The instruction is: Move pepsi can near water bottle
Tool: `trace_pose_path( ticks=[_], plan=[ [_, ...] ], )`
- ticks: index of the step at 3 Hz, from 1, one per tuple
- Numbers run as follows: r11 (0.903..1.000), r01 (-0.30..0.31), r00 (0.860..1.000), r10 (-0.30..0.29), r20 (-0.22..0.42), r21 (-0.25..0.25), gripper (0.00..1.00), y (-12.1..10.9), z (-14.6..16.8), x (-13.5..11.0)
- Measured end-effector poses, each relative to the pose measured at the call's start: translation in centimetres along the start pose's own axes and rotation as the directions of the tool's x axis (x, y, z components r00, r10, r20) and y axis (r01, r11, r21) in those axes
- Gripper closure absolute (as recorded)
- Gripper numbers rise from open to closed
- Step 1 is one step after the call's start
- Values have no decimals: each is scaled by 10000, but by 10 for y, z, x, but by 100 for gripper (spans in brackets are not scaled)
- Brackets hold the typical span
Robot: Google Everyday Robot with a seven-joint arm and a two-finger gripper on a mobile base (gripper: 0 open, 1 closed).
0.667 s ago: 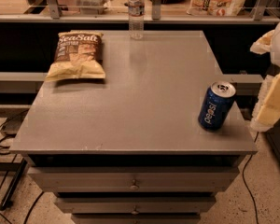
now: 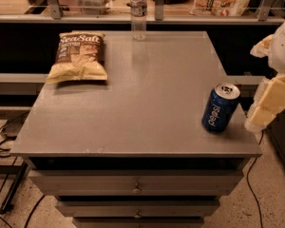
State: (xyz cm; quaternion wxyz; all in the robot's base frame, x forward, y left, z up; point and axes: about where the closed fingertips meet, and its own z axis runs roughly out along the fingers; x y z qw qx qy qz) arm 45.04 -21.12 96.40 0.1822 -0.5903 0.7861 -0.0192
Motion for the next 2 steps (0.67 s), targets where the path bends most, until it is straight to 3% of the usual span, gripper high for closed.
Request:
trace_pose_path(
  ticks=[1,2],
  plan=[
    [9998,-182,9985,177,513,90,0,-9,13,-2],
    [9996,-205,9939,227,1083,-214,0,-17,35,-5]
  ],
)
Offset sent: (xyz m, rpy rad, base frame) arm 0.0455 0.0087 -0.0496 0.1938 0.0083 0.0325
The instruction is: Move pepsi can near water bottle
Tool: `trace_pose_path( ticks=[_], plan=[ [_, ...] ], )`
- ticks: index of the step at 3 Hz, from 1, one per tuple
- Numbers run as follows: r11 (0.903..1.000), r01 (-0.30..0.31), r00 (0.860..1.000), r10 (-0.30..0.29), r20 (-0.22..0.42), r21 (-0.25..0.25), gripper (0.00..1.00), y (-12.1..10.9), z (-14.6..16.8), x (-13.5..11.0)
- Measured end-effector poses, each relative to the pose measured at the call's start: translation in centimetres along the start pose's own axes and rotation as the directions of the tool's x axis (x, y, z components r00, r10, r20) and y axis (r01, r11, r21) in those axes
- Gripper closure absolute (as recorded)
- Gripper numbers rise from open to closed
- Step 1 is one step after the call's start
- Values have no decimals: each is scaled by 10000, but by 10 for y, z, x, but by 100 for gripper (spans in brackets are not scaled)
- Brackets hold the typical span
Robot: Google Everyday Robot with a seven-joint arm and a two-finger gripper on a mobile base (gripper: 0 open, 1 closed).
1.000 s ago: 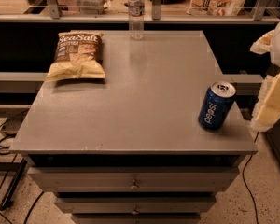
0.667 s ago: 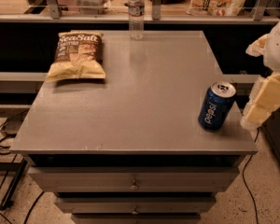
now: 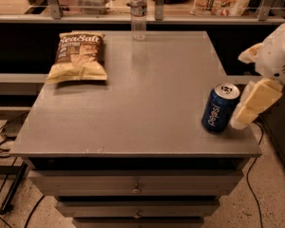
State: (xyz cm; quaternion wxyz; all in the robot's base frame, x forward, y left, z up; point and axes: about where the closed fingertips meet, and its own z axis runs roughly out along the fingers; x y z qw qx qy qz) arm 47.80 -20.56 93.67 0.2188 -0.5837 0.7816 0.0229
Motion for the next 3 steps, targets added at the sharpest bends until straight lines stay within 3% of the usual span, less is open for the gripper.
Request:
trace_pose_path(
  ticks=[1,2,3],
  plan=[
    [9985,-100,9993,119,342,-535,0,1,25,-1],
    [9957,-229,9982,278,533,-894,18,3,42,1],
    [9948,-404,9976,454,517,-939,42,1,47,4]
  ],
)
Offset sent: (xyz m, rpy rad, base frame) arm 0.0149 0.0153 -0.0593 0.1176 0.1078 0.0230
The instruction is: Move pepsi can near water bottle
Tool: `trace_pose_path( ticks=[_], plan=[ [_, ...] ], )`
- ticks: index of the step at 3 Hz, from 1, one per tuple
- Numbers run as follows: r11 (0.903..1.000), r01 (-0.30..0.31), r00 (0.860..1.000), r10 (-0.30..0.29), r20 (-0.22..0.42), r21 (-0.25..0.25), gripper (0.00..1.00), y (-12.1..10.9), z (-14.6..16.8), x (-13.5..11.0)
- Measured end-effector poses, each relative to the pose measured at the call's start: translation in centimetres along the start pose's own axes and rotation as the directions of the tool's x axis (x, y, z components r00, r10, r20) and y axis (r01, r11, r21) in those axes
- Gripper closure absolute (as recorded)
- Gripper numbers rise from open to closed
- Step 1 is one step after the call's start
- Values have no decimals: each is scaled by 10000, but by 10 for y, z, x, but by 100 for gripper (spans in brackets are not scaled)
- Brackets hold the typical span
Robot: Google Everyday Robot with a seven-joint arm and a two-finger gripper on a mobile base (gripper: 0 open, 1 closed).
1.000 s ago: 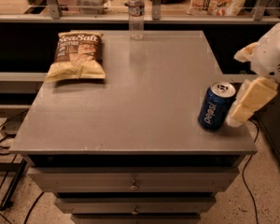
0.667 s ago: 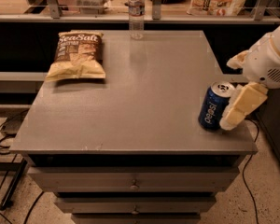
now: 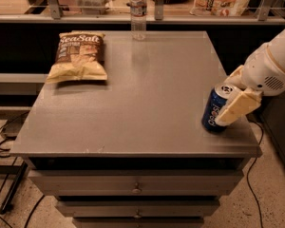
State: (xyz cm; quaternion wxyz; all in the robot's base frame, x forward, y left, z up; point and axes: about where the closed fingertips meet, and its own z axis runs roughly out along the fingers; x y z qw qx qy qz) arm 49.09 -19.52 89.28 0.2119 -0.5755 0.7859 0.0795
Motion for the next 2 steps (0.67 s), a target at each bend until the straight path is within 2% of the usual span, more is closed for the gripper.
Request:
trace_pose_path(
  ticks=[1,2],
  plan=[
    [9998,-115,9986,107,511,155,65,-4,-14,-14],
    [9969,471,9931,-535,1042,626,88,-10,-44,-50]
  ],
)
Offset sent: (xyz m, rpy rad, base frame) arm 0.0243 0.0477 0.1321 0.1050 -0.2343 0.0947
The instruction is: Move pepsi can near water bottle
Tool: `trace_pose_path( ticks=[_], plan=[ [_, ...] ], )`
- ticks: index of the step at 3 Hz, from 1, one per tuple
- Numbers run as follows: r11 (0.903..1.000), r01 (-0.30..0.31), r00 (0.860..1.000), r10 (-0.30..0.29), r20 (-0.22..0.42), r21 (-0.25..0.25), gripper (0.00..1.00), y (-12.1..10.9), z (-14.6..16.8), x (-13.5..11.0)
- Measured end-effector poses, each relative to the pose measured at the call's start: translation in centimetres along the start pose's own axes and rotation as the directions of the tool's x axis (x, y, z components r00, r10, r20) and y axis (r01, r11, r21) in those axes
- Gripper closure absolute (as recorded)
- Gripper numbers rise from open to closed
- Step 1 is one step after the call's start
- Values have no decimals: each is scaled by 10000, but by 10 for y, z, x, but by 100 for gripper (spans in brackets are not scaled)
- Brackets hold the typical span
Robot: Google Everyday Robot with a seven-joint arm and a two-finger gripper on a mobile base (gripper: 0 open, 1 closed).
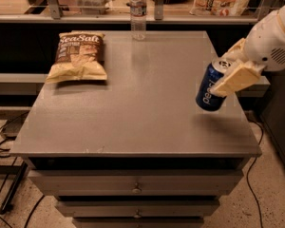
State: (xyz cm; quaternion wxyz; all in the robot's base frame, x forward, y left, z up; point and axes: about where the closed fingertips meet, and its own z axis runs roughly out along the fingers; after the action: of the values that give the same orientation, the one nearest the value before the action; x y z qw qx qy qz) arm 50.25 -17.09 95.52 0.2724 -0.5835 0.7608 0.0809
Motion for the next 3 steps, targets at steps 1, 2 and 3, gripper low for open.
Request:
trace_pose_path(
  ticks=[1,2,3],
  plan=[
    [9948,582,9982,-590,70,836,100,-15,-43,-35],
    [9967,386,9992,-393,96,709,100,-17,-38,-33],
    [9954,-235,9990,198,399,929,100,-32,-23,-32]
  ],
)
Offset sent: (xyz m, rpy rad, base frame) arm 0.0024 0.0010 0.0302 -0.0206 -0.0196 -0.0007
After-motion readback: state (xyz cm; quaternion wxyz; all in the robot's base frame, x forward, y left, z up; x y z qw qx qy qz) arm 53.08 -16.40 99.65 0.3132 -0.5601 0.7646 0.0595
